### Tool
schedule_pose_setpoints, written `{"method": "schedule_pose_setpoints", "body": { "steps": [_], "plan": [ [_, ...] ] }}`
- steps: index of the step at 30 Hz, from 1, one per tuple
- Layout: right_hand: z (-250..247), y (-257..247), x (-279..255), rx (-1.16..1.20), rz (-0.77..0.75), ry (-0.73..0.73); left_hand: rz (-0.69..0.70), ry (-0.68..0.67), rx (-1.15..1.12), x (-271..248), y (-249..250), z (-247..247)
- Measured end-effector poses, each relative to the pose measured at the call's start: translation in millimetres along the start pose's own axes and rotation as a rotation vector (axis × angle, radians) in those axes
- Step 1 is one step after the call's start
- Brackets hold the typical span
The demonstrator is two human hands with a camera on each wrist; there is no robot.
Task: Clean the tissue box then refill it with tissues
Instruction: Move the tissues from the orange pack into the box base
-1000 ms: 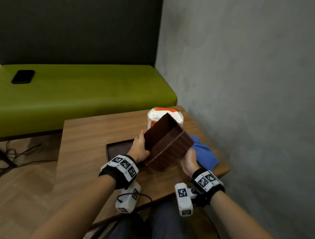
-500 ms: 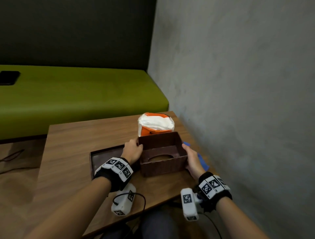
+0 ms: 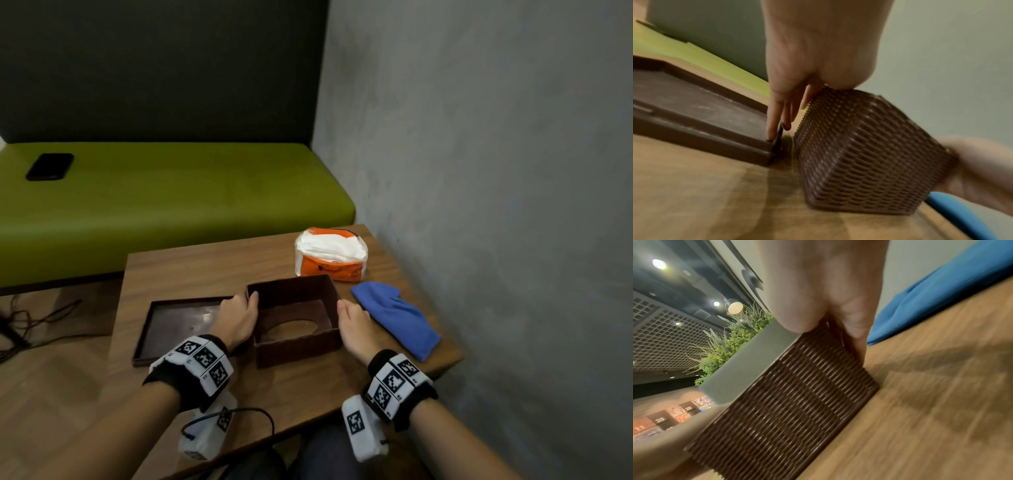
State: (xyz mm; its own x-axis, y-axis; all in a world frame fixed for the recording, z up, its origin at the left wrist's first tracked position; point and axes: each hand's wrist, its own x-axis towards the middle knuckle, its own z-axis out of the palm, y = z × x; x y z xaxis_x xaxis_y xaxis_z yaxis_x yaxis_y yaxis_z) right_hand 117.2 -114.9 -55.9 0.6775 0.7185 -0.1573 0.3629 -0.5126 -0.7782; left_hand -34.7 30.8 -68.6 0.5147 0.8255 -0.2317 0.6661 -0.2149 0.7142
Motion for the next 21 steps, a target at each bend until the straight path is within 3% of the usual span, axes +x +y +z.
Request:
{"method": "schedule_pose_setpoints", "body": {
  "steps": [10,13,16,18,21],
  "plan": [
    [-8.8,-2.2,4.5,-0.033,0.007,-0.077,0.024,-0.01,0.097,1.8,6.1,-6.0],
    [-42.0,-4.8,33.0,-0.156,-0.057,-0.006,0.156,0.036,0.217,18.0,37.1,-32.7],
    [-82.1,-14.9,73.1,-0.237,-0.096,0.117,0.303,0.088,0.201,46.7,86.1,-53.4],
    [-90.5,-20.5,96.5,-0.212,-0.071,0.167,0.315,0.04,0.178,68.3,113.2,-51.6],
    [-79.2,-21.3,130.7,-0.211,-0.065,0.198,0.295,-0.161,0.236,99.3,132.5,-27.0]
  ]
}}
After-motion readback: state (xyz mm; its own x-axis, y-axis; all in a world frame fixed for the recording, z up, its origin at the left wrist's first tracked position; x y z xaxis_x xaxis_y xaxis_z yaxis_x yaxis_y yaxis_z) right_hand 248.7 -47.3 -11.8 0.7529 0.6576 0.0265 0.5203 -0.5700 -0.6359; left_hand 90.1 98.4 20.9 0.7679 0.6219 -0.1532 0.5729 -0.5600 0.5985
